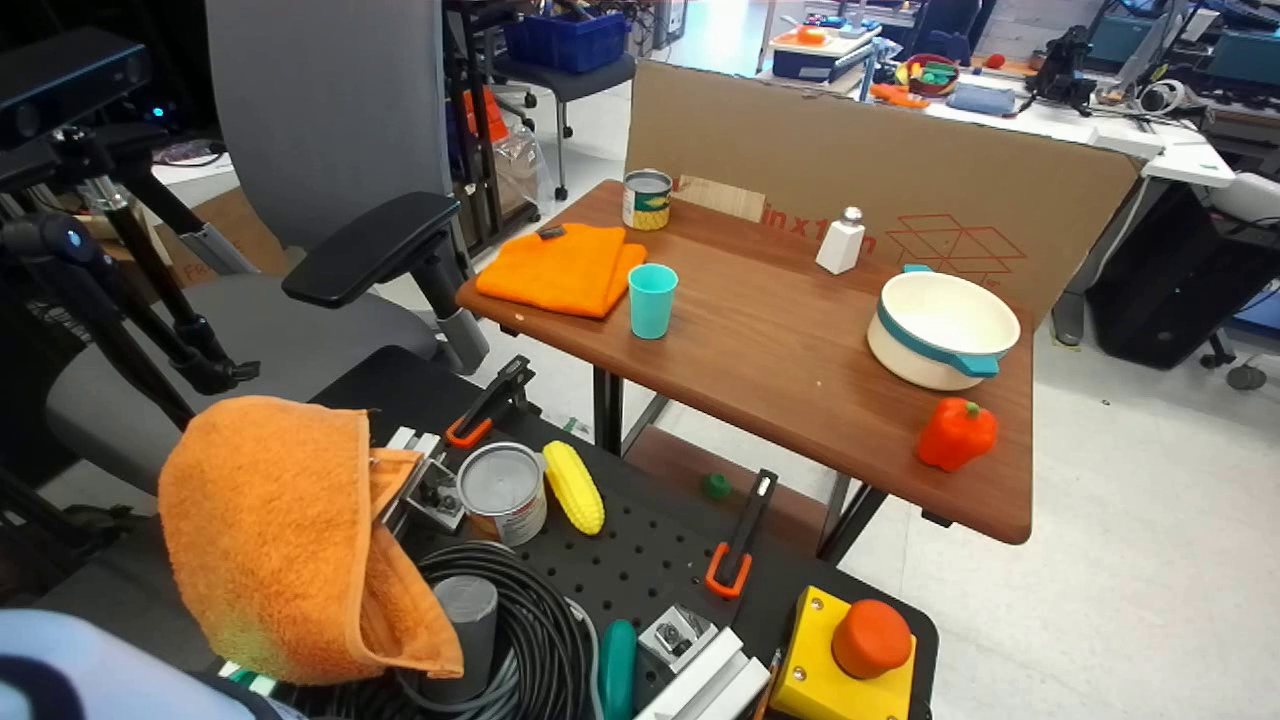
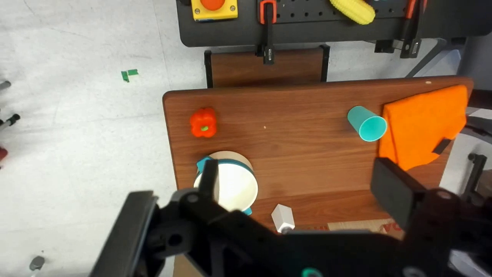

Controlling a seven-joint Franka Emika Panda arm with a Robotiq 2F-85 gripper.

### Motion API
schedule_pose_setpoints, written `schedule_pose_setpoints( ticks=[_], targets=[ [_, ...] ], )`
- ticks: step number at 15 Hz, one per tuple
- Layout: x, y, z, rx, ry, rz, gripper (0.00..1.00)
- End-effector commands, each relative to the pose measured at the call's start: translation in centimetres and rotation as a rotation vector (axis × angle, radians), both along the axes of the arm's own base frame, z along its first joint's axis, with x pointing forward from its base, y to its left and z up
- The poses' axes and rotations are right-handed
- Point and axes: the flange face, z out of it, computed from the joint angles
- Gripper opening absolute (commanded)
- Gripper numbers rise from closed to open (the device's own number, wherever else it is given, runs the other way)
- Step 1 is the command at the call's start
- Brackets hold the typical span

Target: Move the blue cup

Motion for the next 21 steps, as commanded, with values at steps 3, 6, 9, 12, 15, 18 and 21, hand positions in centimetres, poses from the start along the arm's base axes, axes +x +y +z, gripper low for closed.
schedule_pose_setpoints(
  ticks=[3,6,9,12,15,18,21],
  targets=[
    [6.9,6.3,-3.8,-0.075,0.141,-0.057,1.0],
    [9.2,11.1,-7.9,-0.136,0.192,-0.049,1.0],
    [11.0,15.0,-11.7,-0.172,0.269,-0.03,1.0],
    [12.0,18.0,-15.5,-0.199,0.342,-0.038,1.0],
    [12.6,20.4,-19.1,-0.224,0.397,-0.05,1.0],
    [13.7,22.3,-22.2,-0.24,0.385,-0.089,1.0],
    [15.2,23.5,-25.0,-0.241,0.353,-0.137,1.0]
  ],
)
